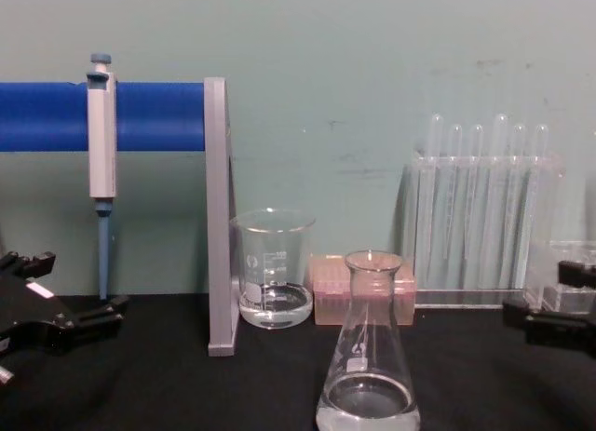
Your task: Grasp the erlenmeyer flask with one hand, shake it three times, then place it back.
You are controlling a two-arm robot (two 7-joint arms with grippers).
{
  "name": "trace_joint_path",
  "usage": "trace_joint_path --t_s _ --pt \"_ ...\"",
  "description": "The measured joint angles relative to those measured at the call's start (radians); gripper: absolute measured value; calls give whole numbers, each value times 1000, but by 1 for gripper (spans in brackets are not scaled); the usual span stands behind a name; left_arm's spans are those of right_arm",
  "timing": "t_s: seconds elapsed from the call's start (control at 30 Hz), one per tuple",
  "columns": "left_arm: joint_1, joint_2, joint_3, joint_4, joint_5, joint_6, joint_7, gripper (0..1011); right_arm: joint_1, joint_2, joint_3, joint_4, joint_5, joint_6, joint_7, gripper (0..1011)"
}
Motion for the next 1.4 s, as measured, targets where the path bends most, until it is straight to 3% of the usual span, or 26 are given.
trace_joint_path --t_s 0.37,0.5,0.83,1.4 --pt "0 0 0 0 0 0 0 1001 49 -42 -21 39 14 55 96 1002" --pt "0 0 0 0 0 0 0 1001 76 -74 -29 68 16 75 120 1003" --pt "0 0 0 0 0 0 0 1001 123 -128 -47 112 1 73 169 1003" --pt "0 0 0 0 0 0 0 1001 164 -170 -82 147 -14 57 215 1003"
